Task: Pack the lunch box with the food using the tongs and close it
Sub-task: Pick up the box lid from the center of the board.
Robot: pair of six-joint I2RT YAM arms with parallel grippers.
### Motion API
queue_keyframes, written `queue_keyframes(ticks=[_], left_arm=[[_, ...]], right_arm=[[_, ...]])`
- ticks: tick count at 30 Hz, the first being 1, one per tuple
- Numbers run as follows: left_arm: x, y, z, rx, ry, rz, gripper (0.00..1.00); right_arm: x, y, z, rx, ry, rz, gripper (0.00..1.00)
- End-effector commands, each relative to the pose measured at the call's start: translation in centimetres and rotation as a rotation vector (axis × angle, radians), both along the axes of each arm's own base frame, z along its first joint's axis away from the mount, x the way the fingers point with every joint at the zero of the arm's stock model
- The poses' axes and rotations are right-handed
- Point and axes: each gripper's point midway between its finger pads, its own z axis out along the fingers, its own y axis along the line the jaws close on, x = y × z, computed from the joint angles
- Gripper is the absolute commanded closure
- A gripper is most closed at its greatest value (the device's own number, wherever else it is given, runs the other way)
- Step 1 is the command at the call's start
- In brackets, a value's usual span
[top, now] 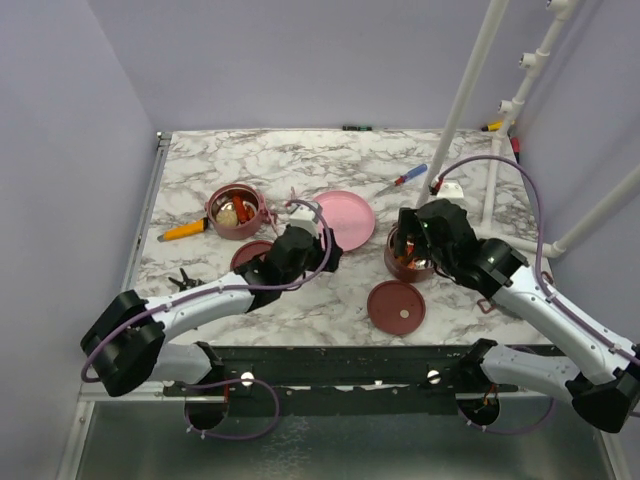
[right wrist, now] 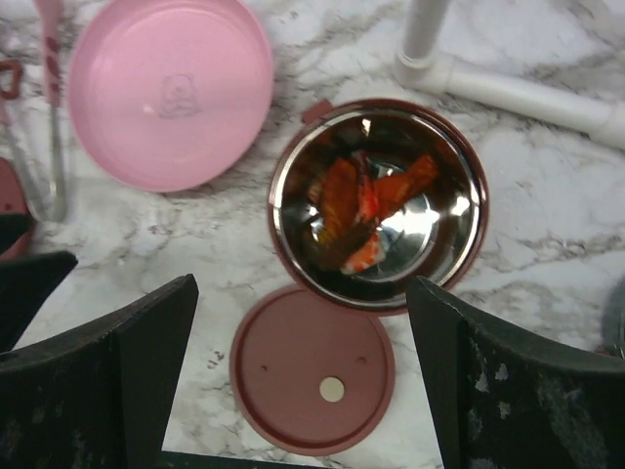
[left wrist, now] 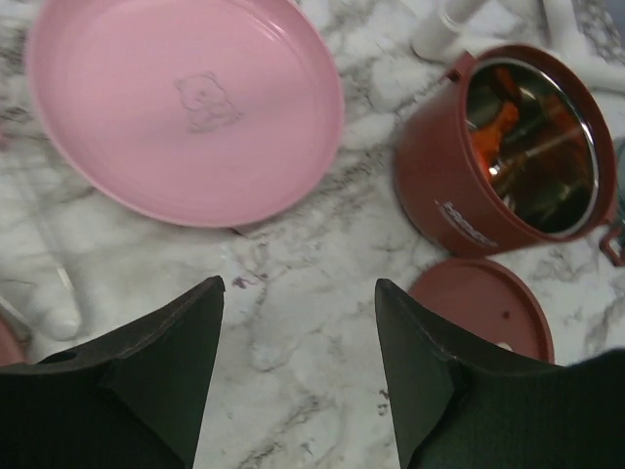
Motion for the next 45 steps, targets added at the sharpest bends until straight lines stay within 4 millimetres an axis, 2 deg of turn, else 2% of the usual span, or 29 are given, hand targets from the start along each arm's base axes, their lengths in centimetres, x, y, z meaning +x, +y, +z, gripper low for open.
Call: queue_keyframes(ticks=[1, 3, 7, 10, 18, 24, 31, 35, 38, 41, 45], left_arm=[[-2.7, -6.1, 1.0, -0.126, 0.026, -0.177, 0.36], [-4.3, -7.7, 0.1, -0.131, 0.071, -0.242, 0.37], [-7.8, -10.3, -1.7, -0.179, 0.201, -0.339, 0.37], [-9.9, -11.7, -3.5, -0.161, 0.293, -0.407, 0.38], [-10.8, -13.4, -8.1, -0.024, 0.472, -0.43, 0.43], [-10.7, -12.3, -10.5, 0.073, 0.547, -0.363, 0.48], [-10.9, -12.3, -12.9, 0.149, 0.611, -0.349, 0.58], [-10.9, -11.6, -14.0, 0.208, 0.631, -0.344, 0.61], [-11.1, -10.8, -14.8, 0.261, 0.645, -0.34, 0.72], [-11.3, -9.5, -15.4, 0.309, 0.649, -0.325, 0.83], [-10.8, -8.7, -14.8, 0.344, 0.62, -0.313, 0.98]], right_arm=[[-0.3, -3.3, -2.1, -0.01, 0.009, -0.129, 0.08], [0.1, -3.9, -2.5, 0.037, 0.012, -0.14, 0.08], [-0.4, -5.7, -4.9, 0.114, 0.106, -0.177, 0.11], [-0.4, -6.4, -4.9, 0.144, 0.089, -0.189, 0.12], [1.1, -6.4, -3.3, 0.172, -0.01, -0.196, 0.12], [2.0, -6.1, -2.4, 0.18, -0.057, -0.176, 0.12], [2.5, -6.8, -2.9, 0.135, -0.076, -0.2, 0.11], [2.8, -7.4, -4.2, 0.121, -0.023, -0.208, 0.11], [2.9, -7.5, -5.5, 0.171, 0.034, -0.203, 0.11], [2.9, -7.5, -6.0, 0.199, 0.05, -0.205, 0.11], [2.9, -8.1, -6.5, 0.187, 0.067, -0.233, 0.11]])
